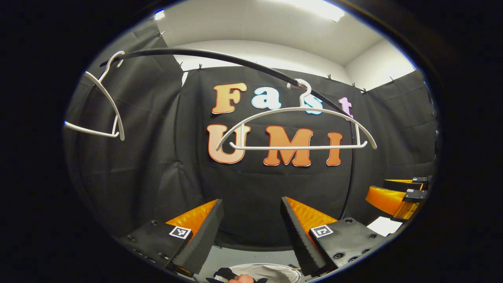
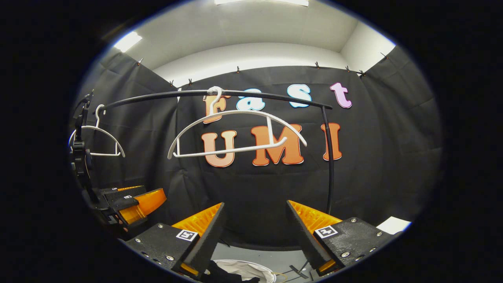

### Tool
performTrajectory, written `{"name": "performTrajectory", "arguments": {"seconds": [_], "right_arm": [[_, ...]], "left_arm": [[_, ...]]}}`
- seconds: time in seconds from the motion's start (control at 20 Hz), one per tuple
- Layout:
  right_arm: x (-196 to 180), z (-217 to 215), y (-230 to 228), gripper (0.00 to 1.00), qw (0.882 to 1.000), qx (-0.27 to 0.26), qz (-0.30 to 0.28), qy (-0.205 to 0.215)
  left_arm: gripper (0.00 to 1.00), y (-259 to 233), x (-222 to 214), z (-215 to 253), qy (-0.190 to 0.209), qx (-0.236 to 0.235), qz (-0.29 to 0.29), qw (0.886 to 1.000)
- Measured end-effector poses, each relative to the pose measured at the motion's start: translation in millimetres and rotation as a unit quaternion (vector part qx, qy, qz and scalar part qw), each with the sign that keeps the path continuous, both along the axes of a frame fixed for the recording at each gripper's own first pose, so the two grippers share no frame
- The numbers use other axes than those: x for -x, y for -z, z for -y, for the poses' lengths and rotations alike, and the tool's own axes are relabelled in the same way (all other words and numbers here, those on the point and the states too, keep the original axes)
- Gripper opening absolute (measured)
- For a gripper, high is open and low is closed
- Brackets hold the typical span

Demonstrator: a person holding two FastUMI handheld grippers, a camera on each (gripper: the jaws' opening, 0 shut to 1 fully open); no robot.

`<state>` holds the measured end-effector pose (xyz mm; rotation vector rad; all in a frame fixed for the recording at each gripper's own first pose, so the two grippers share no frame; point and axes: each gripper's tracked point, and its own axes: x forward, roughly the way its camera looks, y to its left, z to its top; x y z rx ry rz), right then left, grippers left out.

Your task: Grasp the clothes on the hanger with both hands and then place them into the laundry hamper below.

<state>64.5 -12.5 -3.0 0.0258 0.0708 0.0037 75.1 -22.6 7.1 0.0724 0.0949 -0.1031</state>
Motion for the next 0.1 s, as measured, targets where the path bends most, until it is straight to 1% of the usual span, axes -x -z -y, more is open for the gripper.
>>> {"name": "performTrajectory", "arguments": {"seconds": [0.1], "right_arm": [[-0.1, -0.1, 3.4, 0.93, 1.000, -0.002, -0.004, 0.000]], "left_arm": [[0.93, -0.5, 1.2, 0.9, 0.002, -0.001, 0.001, 1.000]]}}
